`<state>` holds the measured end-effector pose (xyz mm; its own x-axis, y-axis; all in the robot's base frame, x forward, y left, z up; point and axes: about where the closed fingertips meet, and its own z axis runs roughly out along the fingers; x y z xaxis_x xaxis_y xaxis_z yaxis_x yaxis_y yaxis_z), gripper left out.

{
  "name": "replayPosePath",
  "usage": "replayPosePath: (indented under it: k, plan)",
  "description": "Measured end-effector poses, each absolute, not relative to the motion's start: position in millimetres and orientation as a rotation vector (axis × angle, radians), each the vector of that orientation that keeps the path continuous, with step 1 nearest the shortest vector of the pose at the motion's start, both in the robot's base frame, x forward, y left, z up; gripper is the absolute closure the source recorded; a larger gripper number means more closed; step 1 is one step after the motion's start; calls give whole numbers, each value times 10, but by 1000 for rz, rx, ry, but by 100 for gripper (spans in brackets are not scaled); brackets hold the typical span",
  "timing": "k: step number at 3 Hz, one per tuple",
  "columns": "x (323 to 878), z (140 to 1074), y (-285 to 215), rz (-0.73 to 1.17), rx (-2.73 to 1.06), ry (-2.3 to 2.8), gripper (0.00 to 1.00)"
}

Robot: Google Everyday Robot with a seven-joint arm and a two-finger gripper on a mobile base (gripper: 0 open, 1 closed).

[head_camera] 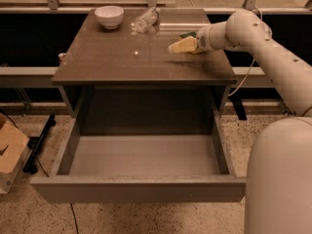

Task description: Place sponge into top drawer

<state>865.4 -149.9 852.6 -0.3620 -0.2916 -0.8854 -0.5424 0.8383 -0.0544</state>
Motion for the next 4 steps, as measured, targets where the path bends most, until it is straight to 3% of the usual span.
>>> replayPosePath:
  k: [1, 2, 4]
  plan:
    - [8800, 8404, -1577, 332, -525, 1988, 0]
    - [8861, 8364, -1663, 346, -454, 1993, 16]
    - [8801, 8465, -1682, 343, -435, 1978, 62]
